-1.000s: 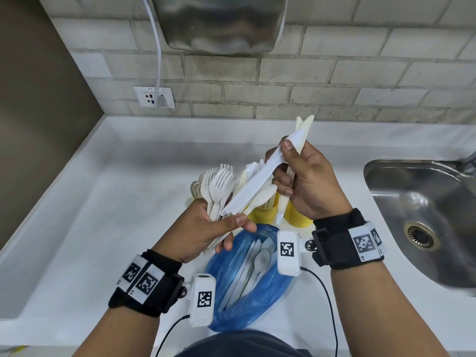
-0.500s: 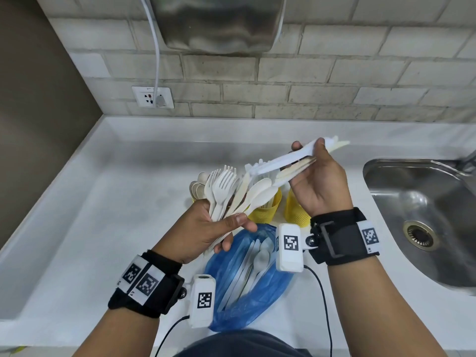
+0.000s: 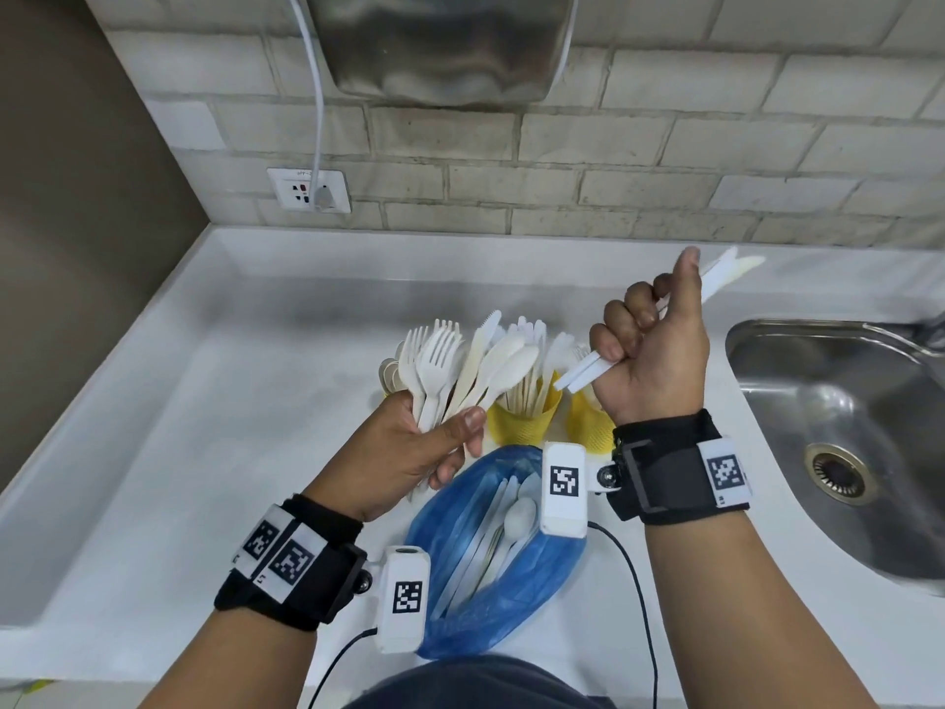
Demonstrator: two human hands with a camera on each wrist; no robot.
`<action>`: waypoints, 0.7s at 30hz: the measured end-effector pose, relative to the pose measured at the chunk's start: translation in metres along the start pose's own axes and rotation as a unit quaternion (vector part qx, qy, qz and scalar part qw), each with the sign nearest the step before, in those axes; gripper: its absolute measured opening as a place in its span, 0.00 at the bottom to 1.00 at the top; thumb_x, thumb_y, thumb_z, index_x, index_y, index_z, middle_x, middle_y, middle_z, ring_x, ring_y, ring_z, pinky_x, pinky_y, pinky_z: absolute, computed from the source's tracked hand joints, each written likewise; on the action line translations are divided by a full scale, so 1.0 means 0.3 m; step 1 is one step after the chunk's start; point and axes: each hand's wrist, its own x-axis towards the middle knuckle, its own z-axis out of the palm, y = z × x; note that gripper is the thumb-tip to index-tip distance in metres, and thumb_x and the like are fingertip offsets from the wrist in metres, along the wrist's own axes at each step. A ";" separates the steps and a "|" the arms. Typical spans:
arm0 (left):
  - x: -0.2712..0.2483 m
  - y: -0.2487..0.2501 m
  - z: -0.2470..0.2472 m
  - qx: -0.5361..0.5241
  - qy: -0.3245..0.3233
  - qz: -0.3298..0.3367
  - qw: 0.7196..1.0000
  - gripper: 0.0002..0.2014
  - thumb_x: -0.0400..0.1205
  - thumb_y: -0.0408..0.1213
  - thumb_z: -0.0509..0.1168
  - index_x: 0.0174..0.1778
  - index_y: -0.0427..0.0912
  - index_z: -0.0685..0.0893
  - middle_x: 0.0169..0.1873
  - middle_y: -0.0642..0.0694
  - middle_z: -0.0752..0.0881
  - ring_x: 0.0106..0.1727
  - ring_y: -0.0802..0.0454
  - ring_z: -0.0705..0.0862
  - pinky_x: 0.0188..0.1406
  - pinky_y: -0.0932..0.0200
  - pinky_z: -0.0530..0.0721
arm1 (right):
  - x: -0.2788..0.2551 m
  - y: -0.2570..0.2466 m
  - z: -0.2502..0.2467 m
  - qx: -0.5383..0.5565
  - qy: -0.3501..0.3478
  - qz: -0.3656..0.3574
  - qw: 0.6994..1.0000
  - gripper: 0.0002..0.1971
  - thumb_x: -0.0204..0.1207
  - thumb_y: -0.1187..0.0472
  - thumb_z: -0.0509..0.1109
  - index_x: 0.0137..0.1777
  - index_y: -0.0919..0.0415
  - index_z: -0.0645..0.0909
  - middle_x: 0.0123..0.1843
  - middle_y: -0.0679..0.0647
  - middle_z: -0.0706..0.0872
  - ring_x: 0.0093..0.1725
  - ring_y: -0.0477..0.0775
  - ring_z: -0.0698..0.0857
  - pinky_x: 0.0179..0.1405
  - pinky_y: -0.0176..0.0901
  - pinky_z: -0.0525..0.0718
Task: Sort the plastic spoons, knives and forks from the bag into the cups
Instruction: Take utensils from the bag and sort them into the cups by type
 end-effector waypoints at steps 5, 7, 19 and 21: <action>0.018 -0.013 0.005 -0.073 0.019 -0.020 0.997 0.15 0.87 0.43 0.64 0.54 0.33 0.87 0.35 0.42 0.84 0.31 0.50 0.82 0.32 0.59 0.81 | -0.087 0.021 0.057 -0.093 -0.108 -0.043 0.989 0.20 0.86 0.58 0.65 0.32 0.52 0.64 0.22 0.48 0.56 0.18 0.48 0.54 0.17 0.36 0.57; 0.026 -0.014 0.015 -0.116 0.023 -0.038 0.992 0.14 0.88 0.39 0.62 0.56 0.30 0.85 0.47 0.37 0.92 0.46 0.43 0.93 0.44 0.54 0.91 | -0.135 0.056 0.072 -0.125 -0.157 -0.051 0.978 0.18 0.82 0.61 0.66 0.30 0.53 0.67 0.20 0.48 0.58 0.16 0.48 0.56 0.18 0.36 0.57; 0.007 0.025 0.013 -0.161 -0.010 -0.059 0.985 0.17 0.89 0.38 0.61 0.70 0.33 0.83 0.61 0.32 0.90 0.59 0.33 0.91 0.57 0.43 0.92 | -0.212 0.154 0.069 -0.259 -0.195 -0.061 0.944 0.23 0.83 0.61 0.68 0.25 0.48 0.71 0.19 0.44 0.66 0.17 0.46 0.62 0.23 0.36 0.65; -0.004 0.033 0.008 -0.126 -0.011 -0.059 0.990 0.17 0.86 0.42 0.62 0.65 0.34 0.83 0.57 0.36 0.93 0.48 0.40 0.94 0.45 0.51 0.94 | -0.174 0.118 0.070 -0.243 -0.173 -0.059 0.953 0.20 0.83 0.60 0.68 0.28 0.48 0.73 0.20 0.44 0.65 0.17 0.44 0.60 0.21 0.33 0.62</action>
